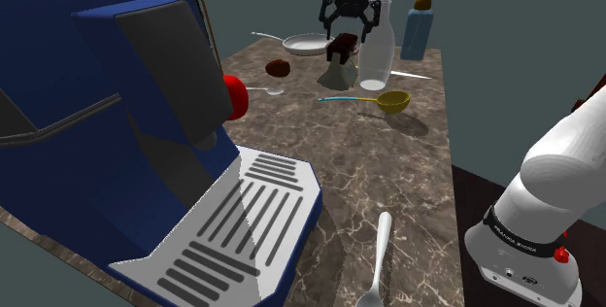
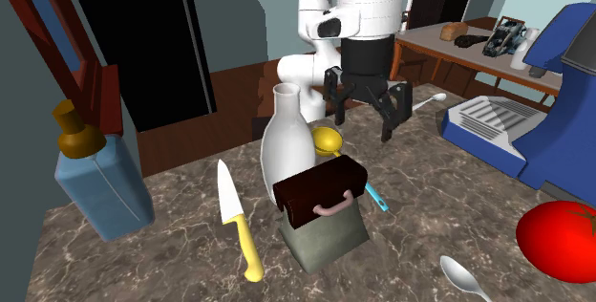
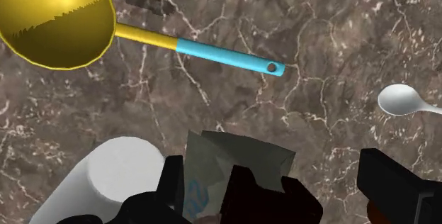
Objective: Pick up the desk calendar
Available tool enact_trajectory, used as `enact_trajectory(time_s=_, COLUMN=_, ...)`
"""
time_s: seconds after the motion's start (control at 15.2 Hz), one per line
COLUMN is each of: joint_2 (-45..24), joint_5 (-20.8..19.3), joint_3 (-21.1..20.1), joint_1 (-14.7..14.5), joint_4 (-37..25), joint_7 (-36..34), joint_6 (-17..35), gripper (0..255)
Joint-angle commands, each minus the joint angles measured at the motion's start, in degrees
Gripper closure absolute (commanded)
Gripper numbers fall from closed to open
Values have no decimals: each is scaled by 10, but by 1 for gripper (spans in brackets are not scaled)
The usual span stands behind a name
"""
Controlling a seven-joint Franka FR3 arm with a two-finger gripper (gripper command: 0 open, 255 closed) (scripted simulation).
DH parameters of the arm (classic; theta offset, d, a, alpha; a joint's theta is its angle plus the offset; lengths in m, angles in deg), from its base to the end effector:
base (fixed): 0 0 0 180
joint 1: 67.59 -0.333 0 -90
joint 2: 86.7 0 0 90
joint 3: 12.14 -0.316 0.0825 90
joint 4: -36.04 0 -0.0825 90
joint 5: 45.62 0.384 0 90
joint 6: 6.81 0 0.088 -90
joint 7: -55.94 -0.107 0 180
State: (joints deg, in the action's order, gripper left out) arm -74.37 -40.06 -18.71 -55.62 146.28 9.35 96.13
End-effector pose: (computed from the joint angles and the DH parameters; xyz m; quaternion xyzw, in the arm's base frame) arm 0.5013 -0.0342 0.5888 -0.8932 0.4462 -0.0281 0.0484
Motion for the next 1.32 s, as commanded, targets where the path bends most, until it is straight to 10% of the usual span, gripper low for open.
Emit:
enact_trajectory(time_s=0.0, joint_2=-45, joint_5=6, joint_3=-1, joint_1=11, joint_4=-42, joint_7=-73, joint_6=3, gripper=0)
enact_trajectory(time_s=0.73, joint_2=-78, joint_5=14, joint_3=4, joint_1=19, joint_4=-11, joint_7=-123, joint_6=68, gripper=0)
enact_trajectory(time_s=0.79, joint_2=-79, joint_5=14, joint_3=4, joint_1=19, joint_4=-13, joint_7=-122, joint_6=66, gripper=255)
enact_trajectory(time_s=1.25, joint_2=-80, joint_5=14, joint_3=4, joint_1=19, joint_4=-15, joint_7=-123, joint_6=65, gripper=255)
